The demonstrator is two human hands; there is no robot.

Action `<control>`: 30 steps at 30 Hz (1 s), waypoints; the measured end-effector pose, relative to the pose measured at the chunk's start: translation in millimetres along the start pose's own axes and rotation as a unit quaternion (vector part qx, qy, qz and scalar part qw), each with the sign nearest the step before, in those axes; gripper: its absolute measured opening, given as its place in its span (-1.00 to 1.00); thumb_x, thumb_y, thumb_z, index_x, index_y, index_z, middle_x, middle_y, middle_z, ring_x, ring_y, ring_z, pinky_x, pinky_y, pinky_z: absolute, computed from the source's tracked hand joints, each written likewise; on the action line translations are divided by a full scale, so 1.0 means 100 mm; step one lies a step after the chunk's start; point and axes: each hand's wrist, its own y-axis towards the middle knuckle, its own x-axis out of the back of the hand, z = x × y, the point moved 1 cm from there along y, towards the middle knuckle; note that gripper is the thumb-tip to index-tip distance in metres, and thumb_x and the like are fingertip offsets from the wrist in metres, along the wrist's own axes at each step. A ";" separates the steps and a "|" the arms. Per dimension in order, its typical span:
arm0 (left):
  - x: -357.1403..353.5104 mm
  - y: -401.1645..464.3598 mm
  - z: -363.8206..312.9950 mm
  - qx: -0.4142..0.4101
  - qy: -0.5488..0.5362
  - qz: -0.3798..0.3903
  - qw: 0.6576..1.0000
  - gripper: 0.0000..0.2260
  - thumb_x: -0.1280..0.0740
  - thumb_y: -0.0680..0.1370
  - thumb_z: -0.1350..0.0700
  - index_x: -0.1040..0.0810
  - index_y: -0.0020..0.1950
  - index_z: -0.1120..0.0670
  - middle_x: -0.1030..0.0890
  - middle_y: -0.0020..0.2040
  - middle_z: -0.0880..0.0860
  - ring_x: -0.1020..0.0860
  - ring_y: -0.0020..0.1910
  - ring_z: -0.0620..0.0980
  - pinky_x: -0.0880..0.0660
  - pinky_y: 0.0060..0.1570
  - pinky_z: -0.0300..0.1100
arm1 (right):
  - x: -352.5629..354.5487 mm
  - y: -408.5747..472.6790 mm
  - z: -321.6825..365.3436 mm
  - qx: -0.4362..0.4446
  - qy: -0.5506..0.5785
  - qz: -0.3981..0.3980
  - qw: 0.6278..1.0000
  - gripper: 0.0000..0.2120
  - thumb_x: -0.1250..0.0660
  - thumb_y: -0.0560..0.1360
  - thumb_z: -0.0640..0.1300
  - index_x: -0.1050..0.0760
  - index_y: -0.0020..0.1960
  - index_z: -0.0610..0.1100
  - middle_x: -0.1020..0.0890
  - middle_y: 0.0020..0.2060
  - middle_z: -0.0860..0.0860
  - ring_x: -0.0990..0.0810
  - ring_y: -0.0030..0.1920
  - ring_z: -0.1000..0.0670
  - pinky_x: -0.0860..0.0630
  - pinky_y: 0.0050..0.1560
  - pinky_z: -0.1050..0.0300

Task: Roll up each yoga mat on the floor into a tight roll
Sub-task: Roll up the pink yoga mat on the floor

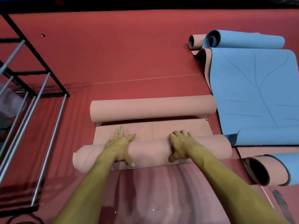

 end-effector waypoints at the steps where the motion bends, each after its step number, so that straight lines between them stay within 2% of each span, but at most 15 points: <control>1: 0.01 0.00 0.01 0.001 -0.004 -0.005 1.000 0.33 -0.72 0.02 -0.21 -0.04 0.66 -0.30 0.40 0.66 0.09 0.27 0.67 0.09 -0.10 0.58 0.27 | 0.00 0.00 0.03 -0.004 -0.014 -0.001 1.000 0.02 -0.60 0.17 0.39 -0.33 0.43 -0.10 -0.36 0.40 -0.12 -0.34 0.37 -0.25 -0.32 0.43 -0.24; 3: 0.02 0.01 0.02 0.003 -0.017 -0.012 1.000 0.32 -0.72 0.03 -0.22 -0.06 0.66 -0.29 0.36 0.67 0.11 0.27 0.67 0.09 -0.09 0.58 0.28 | -0.04 -0.01 0.07 -0.010 -0.033 -0.017 0.999 0.09 -0.61 0.10 0.43 -0.34 0.42 -0.12 -0.34 0.32 -0.15 -0.34 0.31 -0.24 -0.39 0.36 -0.21; 6: 0.02 0.01 0.05 0.000 -0.030 -0.005 1.000 0.26 -0.70 0.04 -0.25 -0.13 0.64 -0.30 0.26 0.69 0.15 0.23 0.68 0.09 -0.05 0.60 0.26 | -0.13 -0.02 0.09 0.002 -0.054 -0.074 0.996 0.08 -0.61 0.11 0.43 -0.35 0.42 -0.10 -0.38 0.23 -0.10 -0.36 0.24 -0.18 -0.48 0.24 -0.12; 8: 0.03 -0.01 0.06 -0.008 -0.029 -0.006 1.000 0.10 -0.68 0.04 -0.28 -0.28 0.52 -0.31 -0.05 0.69 0.13 0.01 0.68 0.10 -0.18 0.54 0.22 | -0.13 -0.03 0.07 0.011 -0.039 -0.095 0.995 0.11 -0.60 0.12 0.41 -0.29 0.48 -0.07 -0.41 0.24 -0.05 -0.38 0.24 -0.14 -0.48 0.22 -0.08; 10: 0.05 -0.03 0.02 -0.016 0.005 -0.024 1.000 -0.08 -0.67 0.06 -0.29 -0.39 0.36 -0.26 -0.41 0.45 -0.04 -0.34 0.48 0.06 -0.37 0.27 0.08 | -0.11 -0.03 0.05 0.010 -0.014 -0.104 0.994 0.08 -0.63 0.11 0.38 -0.27 0.43 -0.07 -0.45 0.24 -0.02 -0.41 0.24 -0.12 -0.47 0.22 -0.05; 11: 0.07 -0.04 -0.03 -0.020 0.036 -0.040 0.998 -0.12 -0.67 0.09 -0.28 -0.42 0.35 -0.24 -0.45 0.34 -0.07 -0.39 0.38 0.04 -0.38 0.17 0.04 | -0.09 -0.03 0.04 0.008 -0.006 -0.105 0.994 0.04 -0.64 0.11 0.36 -0.28 0.37 -0.07 -0.46 0.23 -0.02 -0.42 0.23 -0.12 -0.46 0.21 -0.04; 13: 0.09 -0.02 -0.13 -0.023 0.092 -0.055 0.994 -0.10 -0.66 0.15 -0.28 -0.43 0.44 -0.20 -0.45 0.31 -0.04 -0.38 0.36 0.07 -0.39 0.18 0.05 | -0.08 -0.02 0.04 0.008 0.005 -0.100 0.995 -0.04 -0.65 0.12 0.33 -0.29 0.31 -0.06 -0.49 0.21 -0.03 -0.43 0.22 -0.13 -0.46 0.21 -0.05; 15: 0.11 0.01 -0.18 -0.020 0.099 -0.047 0.994 -0.08 -0.64 0.19 -0.25 -0.39 0.50 -0.17 -0.46 0.35 0.00 -0.39 0.39 0.09 -0.42 0.25 0.06 | -0.08 0.01 0.03 0.005 0.020 -0.091 0.996 -0.07 -0.64 0.14 0.32 -0.31 0.32 -0.05 -0.51 0.23 -0.04 -0.45 0.24 -0.15 -0.46 0.28 -0.06; 18: 0.14 0.00 -0.16 -0.026 0.074 -0.035 0.996 -0.12 -0.61 0.18 -0.24 -0.36 0.44 -0.18 -0.50 0.36 -0.04 -0.45 0.35 0.07 -0.45 0.16 0.01 | -0.09 0.07 0.00 0.004 0.036 -0.078 0.996 -0.07 -0.59 0.21 0.35 -0.33 0.41 -0.03 -0.53 0.30 -0.06 -0.47 0.28 -0.17 -0.38 0.39 -0.06; 20: 0.13 -0.03 -0.19 -0.017 0.082 -0.034 0.996 -0.12 -0.62 0.16 -0.27 -0.36 0.40 -0.16 -0.50 0.36 -0.05 -0.45 0.34 0.07 -0.43 0.17 0.02 | -0.09 0.09 -0.02 0.008 0.040 -0.078 0.996 -0.05 -0.55 0.25 0.36 -0.30 0.50 0.01 -0.48 0.40 -0.07 -0.44 0.36 -0.18 -0.29 0.46 -0.08; 21: 0.11 -0.05 -0.22 -0.011 0.092 -0.033 0.995 -0.10 -0.63 0.15 -0.29 -0.36 0.40 -0.14 -0.50 0.37 -0.05 -0.44 0.36 0.07 -0.42 0.21 0.04 | -0.09 0.09 -0.03 0.011 0.043 -0.077 0.996 -0.03 -0.54 0.27 0.35 -0.27 0.55 0.04 -0.39 0.49 -0.08 -0.37 0.45 -0.20 -0.22 0.51 -0.11; 23: 0.07 -0.05 -0.32 -0.001 0.110 -0.032 0.993 -0.02 -0.64 0.10 -0.33 -0.35 0.42 -0.08 -0.44 0.45 -0.01 -0.38 0.43 0.10 -0.38 0.33 0.13 | -0.10 0.09 -0.06 0.015 0.053 -0.070 0.996 0.02 -0.51 0.31 0.34 -0.17 0.63 0.07 -0.09 0.66 -0.10 -0.11 0.62 -0.24 -0.05 0.61 -0.18; 26: 0.04 -0.06 -0.42 0.017 0.118 -0.050 0.992 0.06 -0.65 0.12 -0.36 -0.33 0.50 -0.02 -0.16 0.64 0.10 -0.20 0.58 0.13 -0.22 0.48 0.19 | -0.11 0.08 -0.09 0.012 0.068 -0.048 0.996 0.11 -0.48 0.31 0.40 -0.02 0.68 0.11 0.22 0.67 -0.11 0.18 0.66 -0.29 0.09 0.64 -0.20; 28: 0.04 -0.04 -0.38 0.016 0.098 -0.066 0.993 0.05 -0.63 0.12 -0.39 -0.36 0.51 -0.07 -0.17 0.62 0.09 -0.21 0.57 0.12 -0.23 0.47 0.14 | -0.11 0.08 -0.07 0.004 0.063 -0.027 0.998 0.30 -0.48 0.19 0.52 0.09 0.69 0.07 0.22 0.66 -0.17 0.19 0.65 -0.32 0.14 0.63 -0.26; 30: 0.04 -0.03 -0.29 0.011 0.069 -0.075 0.995 0.05 -0.59 0.11 -0.44 -0.38 0.53 -0.15 -0.30 0.52 0.04 -0.29 0.50 0.09 -0.28 0.43 0.09 | -0.14 0.10 -0.02 -0.009 0.031 -0.035 0.999 0.48 -0.52 0.04 0.58 0.12 0.68 -0.02 0.01 0.62 -0.26 0.02 0.61 -0.33 0.11 0.60 -0.35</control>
